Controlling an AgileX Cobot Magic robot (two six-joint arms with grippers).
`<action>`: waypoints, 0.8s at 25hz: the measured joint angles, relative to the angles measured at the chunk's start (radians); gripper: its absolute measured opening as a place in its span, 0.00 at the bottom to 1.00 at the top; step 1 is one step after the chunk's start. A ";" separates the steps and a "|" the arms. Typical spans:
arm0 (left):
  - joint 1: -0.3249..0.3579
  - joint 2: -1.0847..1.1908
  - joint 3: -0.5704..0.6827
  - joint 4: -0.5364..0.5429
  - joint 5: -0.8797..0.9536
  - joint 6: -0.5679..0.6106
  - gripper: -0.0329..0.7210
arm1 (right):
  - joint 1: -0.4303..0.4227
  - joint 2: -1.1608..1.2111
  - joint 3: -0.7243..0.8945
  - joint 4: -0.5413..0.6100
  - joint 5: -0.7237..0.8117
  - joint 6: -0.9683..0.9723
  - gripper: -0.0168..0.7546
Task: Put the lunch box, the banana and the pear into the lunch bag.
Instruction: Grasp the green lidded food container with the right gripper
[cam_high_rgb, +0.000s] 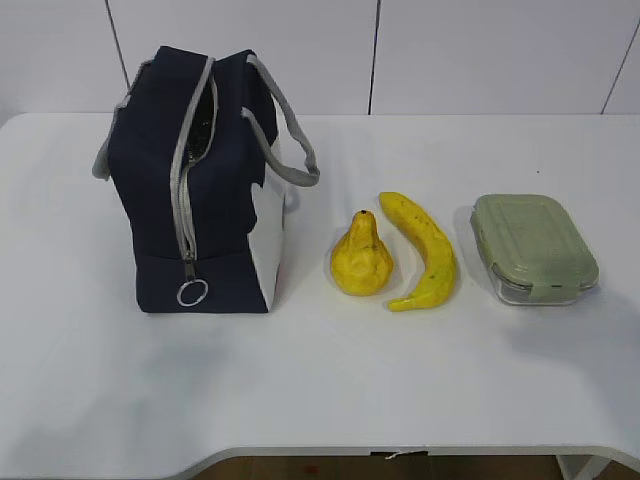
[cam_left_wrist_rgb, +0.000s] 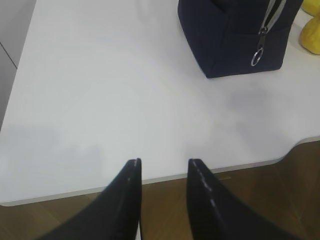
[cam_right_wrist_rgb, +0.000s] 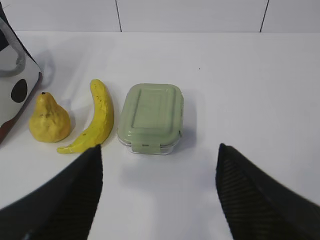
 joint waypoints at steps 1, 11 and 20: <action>0.000 0.000 0.000 0.000 0.000 0.000 0.36 | 0.000 0.041 -0.016 0.000 -0.015 0.004 0.75; 0.000 0.000 0.000 0.000 0.000 0.000 0.36 | 0.000 0.477 -0.222 0.008 -0.108 0.056 0.75; 0.000 0.000 0.000 0.000 0.000 0.000 0.36 | 0.000 0.863 -0.414 0.050 -0.103 0.066 0.75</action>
